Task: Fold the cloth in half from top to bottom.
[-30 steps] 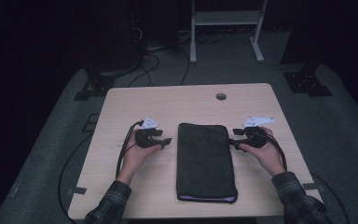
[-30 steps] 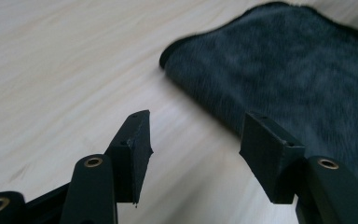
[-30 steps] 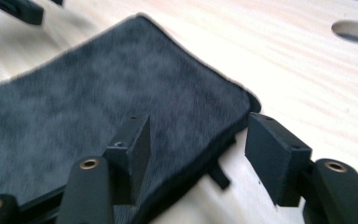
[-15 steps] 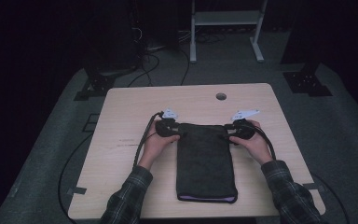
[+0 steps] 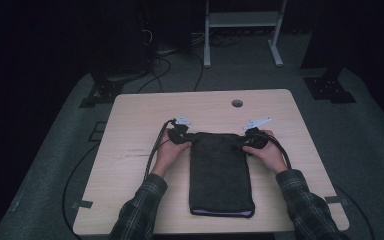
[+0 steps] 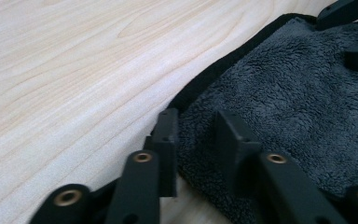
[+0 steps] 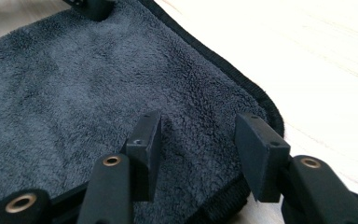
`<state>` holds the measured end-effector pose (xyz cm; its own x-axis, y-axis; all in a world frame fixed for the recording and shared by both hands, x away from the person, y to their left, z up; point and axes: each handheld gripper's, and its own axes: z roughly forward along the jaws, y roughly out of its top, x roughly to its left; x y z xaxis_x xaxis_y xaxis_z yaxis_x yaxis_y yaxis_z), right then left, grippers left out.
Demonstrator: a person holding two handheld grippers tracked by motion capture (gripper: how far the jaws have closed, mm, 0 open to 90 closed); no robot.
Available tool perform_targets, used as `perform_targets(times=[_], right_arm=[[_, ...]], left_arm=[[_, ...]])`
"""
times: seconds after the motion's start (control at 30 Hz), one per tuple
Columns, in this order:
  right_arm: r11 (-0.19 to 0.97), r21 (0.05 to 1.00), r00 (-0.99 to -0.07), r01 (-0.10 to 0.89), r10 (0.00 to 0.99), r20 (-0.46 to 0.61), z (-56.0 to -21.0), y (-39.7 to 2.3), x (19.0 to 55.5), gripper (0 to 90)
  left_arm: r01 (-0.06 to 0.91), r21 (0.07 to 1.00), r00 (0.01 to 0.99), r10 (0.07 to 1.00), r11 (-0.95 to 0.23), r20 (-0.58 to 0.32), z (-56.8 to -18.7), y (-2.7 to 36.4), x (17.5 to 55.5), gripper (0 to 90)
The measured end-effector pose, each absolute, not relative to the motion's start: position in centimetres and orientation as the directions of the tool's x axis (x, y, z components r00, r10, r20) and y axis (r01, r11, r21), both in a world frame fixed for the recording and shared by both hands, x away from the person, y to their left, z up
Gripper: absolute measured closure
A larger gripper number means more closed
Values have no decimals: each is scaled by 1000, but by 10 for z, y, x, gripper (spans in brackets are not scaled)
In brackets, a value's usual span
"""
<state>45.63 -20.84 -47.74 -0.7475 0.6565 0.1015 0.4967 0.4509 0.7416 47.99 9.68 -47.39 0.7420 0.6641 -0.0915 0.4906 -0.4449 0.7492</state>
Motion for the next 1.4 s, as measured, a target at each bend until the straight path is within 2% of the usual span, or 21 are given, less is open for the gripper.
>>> perform_targets(times=[0.03,0.13,0.2,0.37,0.8,1.13,1.4], right_arm=[[451,741,-746,498,658,101,-477,-209,456,519],[442,742,-741,504,663,109,-478,-209,456,605],[432,744,-743,509,658,126,-479,-209,456,711],[448,734,-740,510,664,109,-475,-205,453,781],[393,817,-730,422,682,50,-431,-199,466,793],[400,832,-764,384,644,43,-441,-206,435,791],[404,847,-797,345,603,36,-436,-208,405,788]], left_arm=[[496,748,739,666,-441,-97,-474,97,480,729],[506,749,736,667,-428,-116,-475,97,481,807],[522,744,727,674,-417,-133,-475,96,481,839],[539,740,714,684,-402,-149,-472,95,481,860],[426,834,725,684,-350,-83,-410,109,486,861],[404,839,794,596,-365,-123,-417,117,456,860],[399,855,820,545,-332,-171,-415,128,429,859]])
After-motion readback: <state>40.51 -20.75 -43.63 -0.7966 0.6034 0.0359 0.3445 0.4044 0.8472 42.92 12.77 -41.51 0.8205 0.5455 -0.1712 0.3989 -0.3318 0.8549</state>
